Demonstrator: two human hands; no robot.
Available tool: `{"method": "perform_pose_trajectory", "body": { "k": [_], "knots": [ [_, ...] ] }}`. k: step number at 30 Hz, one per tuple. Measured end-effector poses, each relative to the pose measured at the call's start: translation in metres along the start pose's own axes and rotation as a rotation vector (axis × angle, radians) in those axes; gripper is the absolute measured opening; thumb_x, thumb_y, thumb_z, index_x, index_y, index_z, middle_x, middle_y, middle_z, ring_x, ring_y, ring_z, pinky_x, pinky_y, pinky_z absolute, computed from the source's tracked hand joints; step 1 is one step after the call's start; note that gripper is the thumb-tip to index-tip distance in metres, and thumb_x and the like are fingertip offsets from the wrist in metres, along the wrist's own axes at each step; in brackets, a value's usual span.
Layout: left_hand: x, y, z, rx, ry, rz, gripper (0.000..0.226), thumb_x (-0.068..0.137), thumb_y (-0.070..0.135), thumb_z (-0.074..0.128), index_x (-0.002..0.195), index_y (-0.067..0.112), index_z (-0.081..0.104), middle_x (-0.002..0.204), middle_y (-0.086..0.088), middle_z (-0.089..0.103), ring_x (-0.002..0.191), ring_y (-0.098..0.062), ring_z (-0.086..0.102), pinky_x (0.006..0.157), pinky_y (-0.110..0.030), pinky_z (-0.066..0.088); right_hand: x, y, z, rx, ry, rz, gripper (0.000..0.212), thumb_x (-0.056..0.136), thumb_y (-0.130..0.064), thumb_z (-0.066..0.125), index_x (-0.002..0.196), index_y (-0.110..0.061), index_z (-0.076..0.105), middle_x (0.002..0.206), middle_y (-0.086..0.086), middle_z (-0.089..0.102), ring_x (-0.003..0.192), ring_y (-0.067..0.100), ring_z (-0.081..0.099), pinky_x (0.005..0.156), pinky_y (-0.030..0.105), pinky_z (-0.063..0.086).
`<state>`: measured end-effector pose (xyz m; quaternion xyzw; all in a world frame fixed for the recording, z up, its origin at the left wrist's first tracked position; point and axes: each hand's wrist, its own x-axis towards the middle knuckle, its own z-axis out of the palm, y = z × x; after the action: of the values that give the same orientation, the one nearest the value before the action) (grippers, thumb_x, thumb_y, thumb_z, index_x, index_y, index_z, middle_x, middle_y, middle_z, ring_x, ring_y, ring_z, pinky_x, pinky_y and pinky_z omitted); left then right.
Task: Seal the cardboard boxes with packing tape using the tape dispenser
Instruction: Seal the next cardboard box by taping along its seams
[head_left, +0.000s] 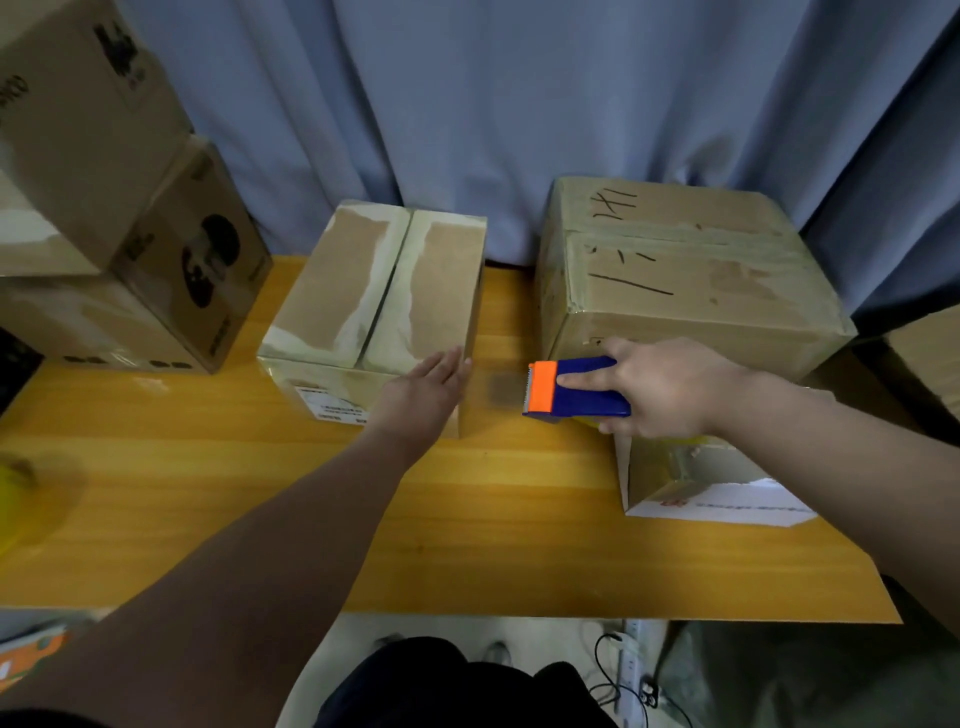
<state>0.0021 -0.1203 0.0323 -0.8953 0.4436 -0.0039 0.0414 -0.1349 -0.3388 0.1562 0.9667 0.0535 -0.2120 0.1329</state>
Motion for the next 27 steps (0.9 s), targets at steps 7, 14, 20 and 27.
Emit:
{"method": "perform_pose_trajectory", "body": {
  "k": [7, 14, 20, 27],
  "knots": [
    [-0.003, -0.004, -0.003, 0.047, -0.031, 0.072, 0.068, 0.097, 0.001, 0.032, 0.152, 0.019, -0.002, 0.16, -0.001, -0.006, 0.147, -0.016, 0.007, 0.093, -0.032, 0.05, 0.049, -0.047, 0.0, 0.161, -0.161, 0.033, 0.044, 0.087, -0.041, 0.056, 0.13, -0.035, 0.052, 0.102, -0.003, 0.059, 0.092, 0.023, 0.057, 0.058, 0.026, 0.04],
    [-0.003, -0.002, -0.002, 0.099, -0.04, 0.106, 0.06, 0.101, 0.007, 0.028, 0.152, 0.019, -0.001, 0.16, -0.003, -0.004, 0.147, -0.018, 0.01, 0.088, -0.032, 0.048, 0.079, -0.073, 0.01, 0.311, -0.193, 0.083, 0.029, 0.086, -0.032, 0.054, 0.114, -0.025, 0.059, 0.09, -0.002, 0.058, 0.083, 0.02, 0.057, 0.058, 0.027, 0.041],
    [0.001, -0.011, 0.004, 0.084, -0.018, 0.103, 0.055, 0.104, 0.019, 0.031, 0.153, 0.019, 0.005, 0.16, -0.003, 0.002, 0.146, -0.017, 0.013, 0.093, -0.037, 0.05, 0.094, -0.078, 0.004, 0.418, -0.24, 0.098, 0.019, 0.081, -0.031, 0.055, 0.091, -0.015, 0.061, 0.083, 0.004, 0.059, 0.076, 0.024, 0.058, 0.067, 0.03, 0.048],
    [-0.002, -0.009, 0.004, 0.067, 0.035, 0.094, 0.054, 0.104, 0.029, 0.033, 0.152, 0.019, 0.012, 0.16, -0.001, 0.007, 0.146, -0.015, 0.015, 0.089, -0.034, 0.049, 0.062, -0.054, 0.046, 0.627, -0.219, 0.275, 0.042, 0.082, -0.036, 0.059, 0.123, -0.027, 0.057, 0.114, 0.004, 0.061, 0.092, 0.023, 0.054, 0.076, 0.03, 0.046]
  ]
}}
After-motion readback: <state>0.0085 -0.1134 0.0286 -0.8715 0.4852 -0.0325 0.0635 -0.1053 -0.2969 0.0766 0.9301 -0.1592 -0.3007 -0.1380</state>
